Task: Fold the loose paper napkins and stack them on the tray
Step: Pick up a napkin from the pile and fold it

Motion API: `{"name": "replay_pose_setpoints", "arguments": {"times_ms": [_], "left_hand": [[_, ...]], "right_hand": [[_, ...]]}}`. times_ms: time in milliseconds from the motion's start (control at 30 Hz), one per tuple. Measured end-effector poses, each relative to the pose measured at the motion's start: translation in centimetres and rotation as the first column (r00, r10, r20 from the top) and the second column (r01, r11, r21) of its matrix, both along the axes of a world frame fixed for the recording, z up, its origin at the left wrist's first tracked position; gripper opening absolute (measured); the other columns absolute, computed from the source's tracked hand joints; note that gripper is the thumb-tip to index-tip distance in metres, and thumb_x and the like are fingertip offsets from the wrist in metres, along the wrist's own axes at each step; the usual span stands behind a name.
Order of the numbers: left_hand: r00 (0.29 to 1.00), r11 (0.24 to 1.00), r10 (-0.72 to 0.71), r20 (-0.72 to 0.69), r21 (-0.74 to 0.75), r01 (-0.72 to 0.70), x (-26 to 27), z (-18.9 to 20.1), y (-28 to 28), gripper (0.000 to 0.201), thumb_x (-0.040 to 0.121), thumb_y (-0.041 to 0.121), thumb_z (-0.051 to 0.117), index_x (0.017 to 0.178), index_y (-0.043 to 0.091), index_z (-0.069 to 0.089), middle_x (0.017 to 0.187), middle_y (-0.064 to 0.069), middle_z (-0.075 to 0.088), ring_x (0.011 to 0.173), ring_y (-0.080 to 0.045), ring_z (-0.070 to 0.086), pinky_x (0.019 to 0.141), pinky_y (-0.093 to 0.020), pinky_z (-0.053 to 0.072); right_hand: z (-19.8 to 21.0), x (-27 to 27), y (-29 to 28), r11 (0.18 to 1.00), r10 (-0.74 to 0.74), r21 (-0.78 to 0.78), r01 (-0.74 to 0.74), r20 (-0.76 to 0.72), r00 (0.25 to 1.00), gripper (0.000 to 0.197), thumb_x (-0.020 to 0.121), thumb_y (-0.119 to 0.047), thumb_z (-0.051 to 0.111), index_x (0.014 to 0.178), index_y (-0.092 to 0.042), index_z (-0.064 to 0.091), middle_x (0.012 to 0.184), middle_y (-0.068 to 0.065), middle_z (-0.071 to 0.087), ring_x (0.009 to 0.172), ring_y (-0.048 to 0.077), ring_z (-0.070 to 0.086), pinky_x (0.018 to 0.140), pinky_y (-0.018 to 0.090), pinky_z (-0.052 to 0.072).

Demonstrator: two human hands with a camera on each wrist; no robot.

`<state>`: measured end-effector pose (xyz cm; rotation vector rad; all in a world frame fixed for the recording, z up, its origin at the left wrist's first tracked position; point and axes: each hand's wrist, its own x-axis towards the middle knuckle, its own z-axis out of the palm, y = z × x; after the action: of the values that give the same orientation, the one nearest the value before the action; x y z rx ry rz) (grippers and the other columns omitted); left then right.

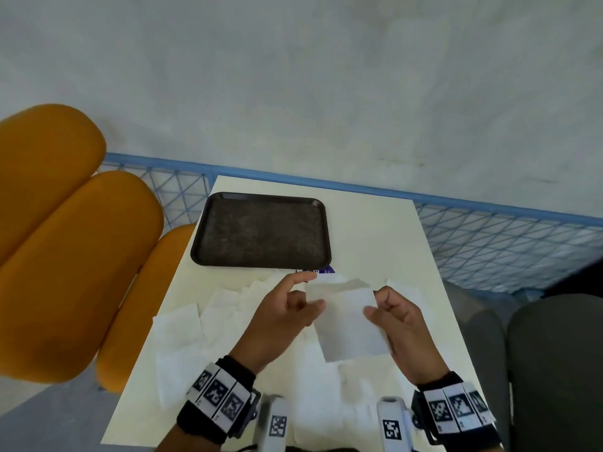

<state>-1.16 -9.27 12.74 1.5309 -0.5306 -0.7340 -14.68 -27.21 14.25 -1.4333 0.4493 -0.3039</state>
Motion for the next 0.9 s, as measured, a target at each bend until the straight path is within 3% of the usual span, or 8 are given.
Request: {"name": "replay_pose_setpoints", "arguments": {"times_ms": [100,200,267,367,533,667,733,900], "left_hand": [[0.968,0.998,0.042,0.248,0.041,-0.053,0.4,0.3,0.0,0.030,0.091,0.038,0.071,0.112,0.054,0.059,0.080,0.004,0.067,0.076,-0.007,0.063,0.078,-0.025,0.055],[0.946,0.997,0.052,0.319,0.032,-0.066,0.8,1.1,0.5,0.024,0.091,0.035,0.071,0.104,0.054,0.063,0.083,0.001,0.066,0.077,-0.010,0.064,0.075,-0.022,0.057],[0.919,0.997,0.029,0.393,0.050,-0.053,1.0,1.7,0.9,0.023,0.092,0.034,0.070,0.105,0.052,0.064,0.080,0.000,0.064,0.073,-0.007,0.061,0.072,-0.016,0.052],[0.890,0.996,-0.023,0.456,0.084,-0.017,1.5,2.2,1.3,0.027,0.092,0.038,0.068,0.105,0.059,0.059,0.089,0.001,0.069,0.085,-0.012,0.066,0.078,-0.019,0.056],[0.864,0.997,-0.058,0.500,0.080,0.021,1.5,3.2,1.4,0.034,0.092,0.038,0.069,0.105,0.067,0.057,0.094,0.001,0.071,0.088,-0.011,0.066,0.081,-0.014,0.054],[0.809,0.995,0.002,0.588,0.083,-0.063,1.5,4.1,1.4,0.026,0.092,0.038,0.069,0.099,0.061,0.059,0.095,0.024,0.070,0.092,0.001,0.066,0.079,-0.008,0.051],[0.781,0.994,0.037,0.624,0.060,-0.095,1.5,4.4,1.6,0.021,0.091,0.035,0.070,0.098,0.053,0.062,0.094,0.033,0.067,0.091,0.005,0.065,0.076,-0.004,0.048],[0.704,0.989,0.059,0.708,0.057,-0.140,1.8,4.3,1.7,0.015,0.090,0.039,0.070,0.092,0.051,0.061,0.086,0.038,0.060,0.096,0.006,0.061,0.072,-0.005,0.050]], "right_hand": [[-0.2,-0.2,0.2,0.997,-0.011,-0.078,0.011,0.003,1.000,0.051,0.075,-0.038,0.081,0.080,0.000,0.049,0.074,0.021,0.041,0.071,0.025,0.037,0.068,0.036,0.031],[-0.2,0.0,0.6,0.996,-0.010,-0.084,0.013,0.029,1.000,0.018,0.086,-0.007,0.073,0.089,-0.012,0.055,0.081,0.016,0.058,0.075,0.025,0.052,0.073,0.038,0.042],[0.1,0.2,0.8,0.998,-0.042,-0.041,0.043,0.025,0.999,0.033,0.088,0.008,0.066,0.108,-0.016,0.054,0.091,0.010,0.070,0.080,0.025,0.064,0.077,0.039,0.050],[0.7,0.5,0.9,0.999,-0.016,-0.036,0.017,0.032,0.999,0.044,0.089,0.001,0.069,0.124,-0.021,0.055,0.096,0.016,0.070,0.083,0.026,0.064,0.077,0.042,0.052],[1.4,1.2,0.8,0.971,-0.014,-0.238,0.014,0.001,1.000,0.034,0.088,-0.010,0.074,0.110,-0.035,0.070,0.079,0.010,0.061,0.074,0.020,0.053,0.071,0.039,0.048],[1.9,1.4,0.9,0.889,-0.049,-0.456,0.034,-0.020,0.999,0.017,0.089,-0.017,0.074,0.093,-0.033,0.074,0.076,0.010,0.059,0.066,0.015,0.047,0.067,0.030,0.043],[2.3,1.4,1.1,0.850,-0.062,-0.524,0.057,0.007,0.998,0.017,0.090,-0.016,0.073,0.086,-0.033,0.072,0.073,-0.003,0.060,0.065,0.011,0.049,0.065,0.023,0.043],[2.7,1.3,1.1,0.828,-0.063,-0.558,0.058,0.011,0.998,0.018,0.089,-0.015,0.074,0.082,-0.032,0.073,0.090,-0.010,0.061,0.086,0.015,0.062,0.071,0.024,0.051]]}}
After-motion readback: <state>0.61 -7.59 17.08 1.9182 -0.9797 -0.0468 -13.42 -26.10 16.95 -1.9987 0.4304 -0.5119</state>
